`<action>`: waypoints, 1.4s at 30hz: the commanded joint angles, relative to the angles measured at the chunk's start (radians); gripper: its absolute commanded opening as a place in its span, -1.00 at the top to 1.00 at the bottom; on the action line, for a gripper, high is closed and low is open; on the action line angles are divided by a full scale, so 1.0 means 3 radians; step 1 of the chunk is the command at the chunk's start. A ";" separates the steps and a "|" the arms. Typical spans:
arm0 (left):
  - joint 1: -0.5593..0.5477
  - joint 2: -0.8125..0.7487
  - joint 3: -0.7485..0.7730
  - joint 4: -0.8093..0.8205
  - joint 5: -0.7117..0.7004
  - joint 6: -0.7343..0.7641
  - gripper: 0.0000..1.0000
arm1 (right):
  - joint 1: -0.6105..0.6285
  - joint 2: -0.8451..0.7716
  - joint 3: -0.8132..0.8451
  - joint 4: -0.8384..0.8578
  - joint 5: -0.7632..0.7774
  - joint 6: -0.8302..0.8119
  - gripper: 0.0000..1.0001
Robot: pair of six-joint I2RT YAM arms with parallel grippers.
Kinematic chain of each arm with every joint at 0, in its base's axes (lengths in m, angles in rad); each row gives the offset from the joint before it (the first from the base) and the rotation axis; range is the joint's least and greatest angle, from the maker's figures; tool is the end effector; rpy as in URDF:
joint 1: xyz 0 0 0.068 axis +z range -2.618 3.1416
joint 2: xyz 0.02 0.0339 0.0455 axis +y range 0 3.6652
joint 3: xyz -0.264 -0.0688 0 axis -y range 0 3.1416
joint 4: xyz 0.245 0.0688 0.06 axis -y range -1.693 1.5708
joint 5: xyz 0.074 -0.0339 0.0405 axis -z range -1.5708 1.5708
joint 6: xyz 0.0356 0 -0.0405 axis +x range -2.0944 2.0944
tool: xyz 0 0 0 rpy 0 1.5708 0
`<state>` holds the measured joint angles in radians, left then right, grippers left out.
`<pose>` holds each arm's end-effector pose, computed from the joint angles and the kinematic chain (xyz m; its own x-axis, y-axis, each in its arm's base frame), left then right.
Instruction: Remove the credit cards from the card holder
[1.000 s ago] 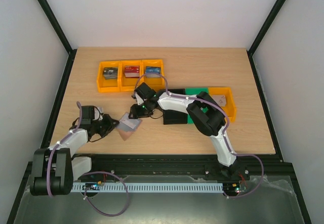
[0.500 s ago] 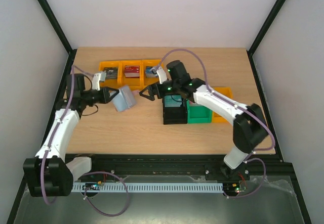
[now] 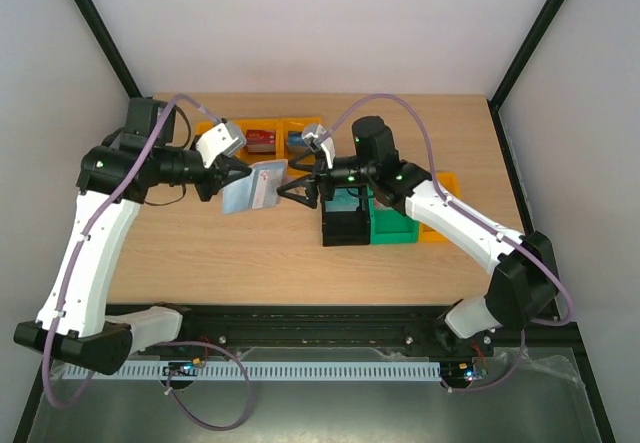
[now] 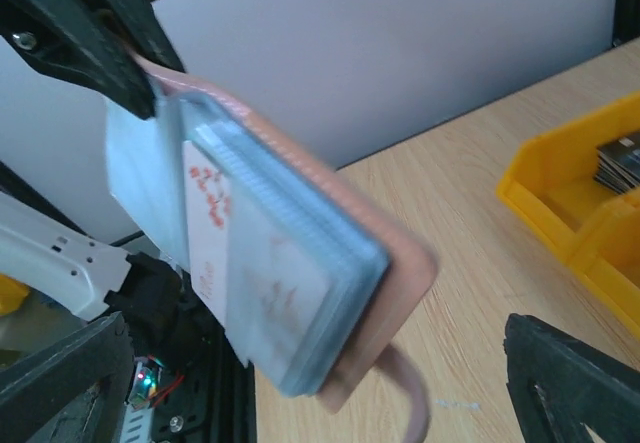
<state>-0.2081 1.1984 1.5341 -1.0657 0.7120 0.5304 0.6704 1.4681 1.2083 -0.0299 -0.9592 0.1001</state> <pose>0.2014 -0.0663 0.4294 -0.2427 0.4427 -0.8632 0.8759 0.4825 0.0011 0.2449 0.2314 0.3442 -0.3198 -0.1804 -0.9302 -0.9443 -0.0196 0.3285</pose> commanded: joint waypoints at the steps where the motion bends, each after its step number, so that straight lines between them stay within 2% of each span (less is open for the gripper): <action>1: -0.0210 0.0028 0.0471 -0.0538 -0.0202 0.0341 0.95 | -0.0005 -0.0152 -0.0004 0.0385 -0.0246 -0.0036 -0.97; 7: -0.0360 0.0040 0.0772 -0.0671 -0.0033 0.0285 0.95 | -0.0005 -0.0285 -0.0159 0.0855 -0.0385 0.0206 -0.98; 12: -0.0413 0.0062 0.0841 -0.0668 0.0159 0.0240 0.95 | -0.0005 -0.0230 -0.0077 0.0966 -0.0816 0.0427 -0.66; 15: -0.0412 0.0080 0.0907 -0.0610 0.0267 0.0145 0.95 | -0.0005 -0.0222 -0.0081 0.1042 -0.0861 0.0527 -0.17; 18: -0.0412 0.0068 0.0902 -0.0506 0.0405 0.0012 0.95 | 0.0000 -0.0235 -0.0075 0.1090 -0.0988 0.0586 0.47; 21: -0.0412 0.0057 0.0870 -0.0412 0.0419 -0.0146 0.95 | 0.0000 -0.0256 -0.0098 0.1114 -0.1088 0.0593 0.92; 25: -0.0411 0.0006 0.0754 -0.0120 0.0220 -0.0542 0.95 | -0.0005 -0.0384 -0.0168 0.1084 -0.1071 0.0512 0.97; 26: -0.0411 -0.0015 0.0702 0.0035 0.0015 -0.0759 0.92 | -0.0005 -0.0427 -0.0197 0.1074 -0.0929 0.0501 0.97; 27: -0.0404 -0.0028 0.0643 0.0183 -0.0233 -0.0953 0.72 | -0.0005 -0.0461 -0.0215 0.1018 -0.0728 0.0474 0.97; 28: -0.0389 -0.0042 0.0584 0.0300 -0.0521 -0.1084 0.38 | -0.0005 -0.0480 -0.0212 0.0903 -0.0460 0.0454 0.97; 29: -0.0368 -0.0057 0.0532 0.0404 -0.0789 -0.1174 -0.05 | -0.0005 -0.0479 -0.0198 0.0788 -0.0190 0.0452 0.97; 30: -0.0348 -0.0070 0.0484 0.0533 -0.1050 -0.1248 -0.32 | -0.0010 -0.0463 -0.0172 0.0686 0.0059 0.0470 0.97; 32: -0.0296 -0.0103 0.0415 0.0693 -0.1509 -0.1359 -0.56 | -0.0006 -0.0385 -0.0085 0.0466 0.0702 0.0555 0.97; 35: -0.0256 -0.0129 0.0424 0.0800 -0.1860 -0.1397 -0.68 | 0.0004 -0.0210 0.0212 -0.0088 0.1556 0.0691 0.97; 38: -0.0251 -0.0170 0.0450 0.0817 -0.1911 -0.1390 -0.72 | 0.0129 -0.0090 0.0419 -0.0443 0.2407 0.0768 0.97; 40: -0.0252 -0.0179 0.0411 0.0775 -0.1604 -0.1374 -0.67 | 0.0290 -0.0026 0.0540 -0.0550 0.2679 0.0724 0.97; 42: -0.0251 -0.0189 0.0267 0.0716 -0.1023 -0.1370 -0.43 | 0.0440 0.0049 0.0658 -0.0594 0.2709 0.0656 0.97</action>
<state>-0.2848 1.1652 1.6596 -0.8616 0.2432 0.1417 0.7128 1.4582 1.3128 -0.1101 -0.3782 0.3038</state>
